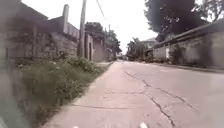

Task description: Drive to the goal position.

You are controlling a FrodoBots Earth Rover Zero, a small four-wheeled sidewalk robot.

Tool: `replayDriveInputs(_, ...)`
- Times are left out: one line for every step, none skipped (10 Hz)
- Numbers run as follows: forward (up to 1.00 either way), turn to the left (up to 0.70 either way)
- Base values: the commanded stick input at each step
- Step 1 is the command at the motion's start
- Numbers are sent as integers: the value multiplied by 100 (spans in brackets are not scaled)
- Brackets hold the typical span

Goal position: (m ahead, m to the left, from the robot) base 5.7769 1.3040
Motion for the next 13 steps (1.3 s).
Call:
replayDriveInputs(70,0)
replayDriveInputs(70,0)
replayDriveInputs(70,-18)
replayDriveInputs(70,-33)
replayDriveInputs(70,-31)
replayDriveInputs(70,0)
replayDriveInputs(70,0)
replayDriveInputs(70,0)
replayDriveInputs(70,0)
replayDriveInputs(70,-1)
replayDriveInputs(70,-9)
replayDriveInputs(70,-19)
replayDriveInputs(70,-12)
